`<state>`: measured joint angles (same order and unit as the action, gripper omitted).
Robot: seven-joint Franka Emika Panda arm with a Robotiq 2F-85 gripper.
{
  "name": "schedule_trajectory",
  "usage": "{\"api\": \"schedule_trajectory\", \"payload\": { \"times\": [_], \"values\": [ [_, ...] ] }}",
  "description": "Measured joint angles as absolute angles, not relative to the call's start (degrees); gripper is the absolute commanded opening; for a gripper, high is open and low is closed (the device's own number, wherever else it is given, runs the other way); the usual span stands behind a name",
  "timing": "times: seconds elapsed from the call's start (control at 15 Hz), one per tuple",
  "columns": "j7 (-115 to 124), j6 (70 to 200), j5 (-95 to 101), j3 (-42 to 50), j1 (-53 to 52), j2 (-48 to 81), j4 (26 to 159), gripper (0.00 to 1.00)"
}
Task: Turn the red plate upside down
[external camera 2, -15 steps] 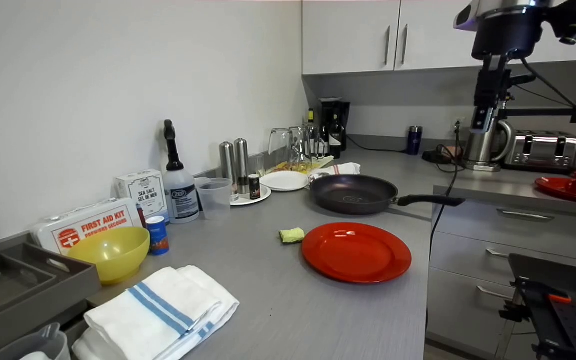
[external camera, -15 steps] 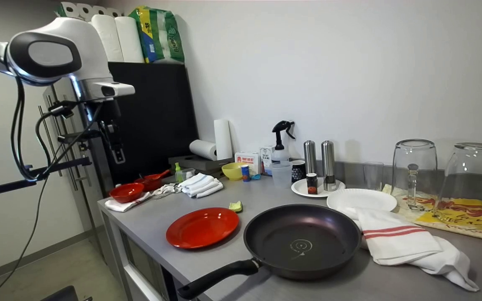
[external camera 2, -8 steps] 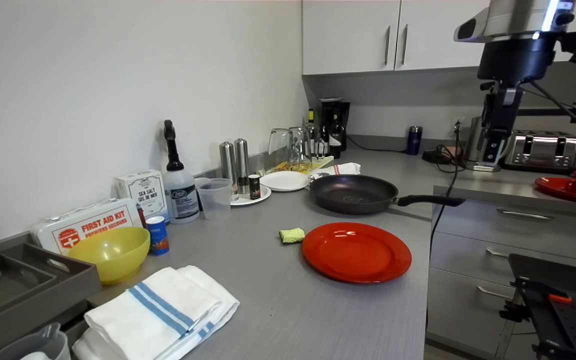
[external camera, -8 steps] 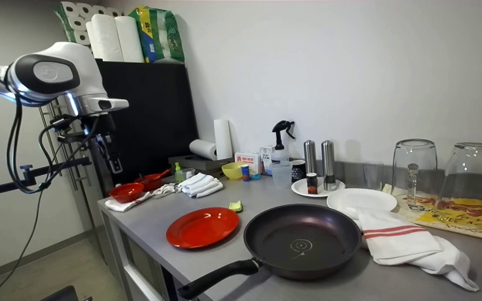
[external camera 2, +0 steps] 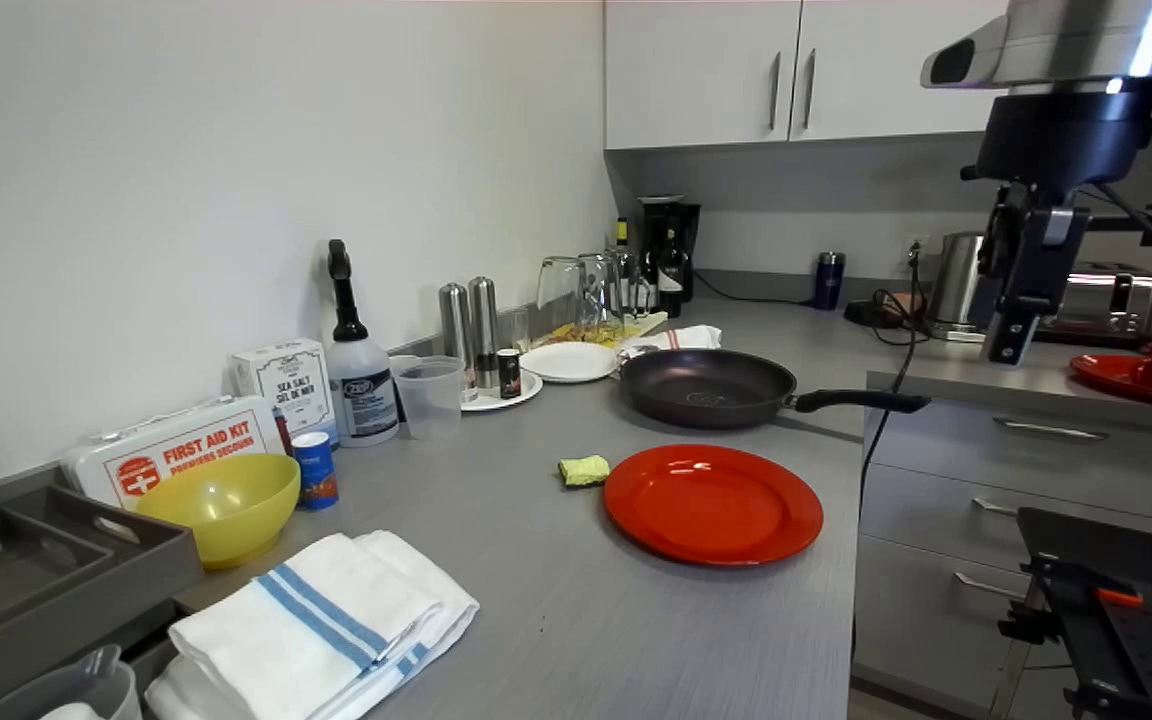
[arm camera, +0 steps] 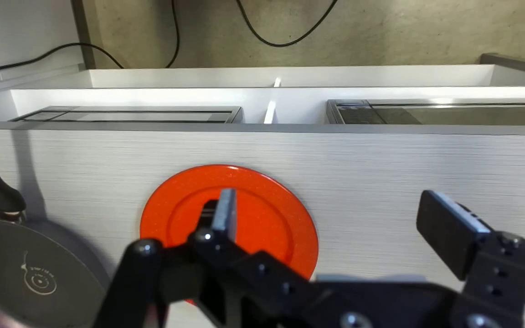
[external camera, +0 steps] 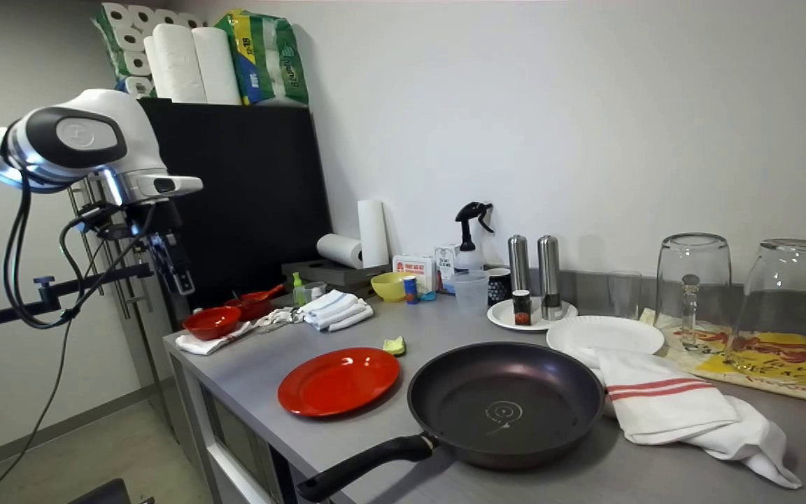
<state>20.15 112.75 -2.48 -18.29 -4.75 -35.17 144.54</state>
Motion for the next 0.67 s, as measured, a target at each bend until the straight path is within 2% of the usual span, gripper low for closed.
{"api": "schedule_trajectory", "payload": {
  "times": [0.67],
  "values": [
    [27.8, 114.8, -2.5, -18.1, -4.4, -27.8, 137.1, 1.00]
  ]
}}
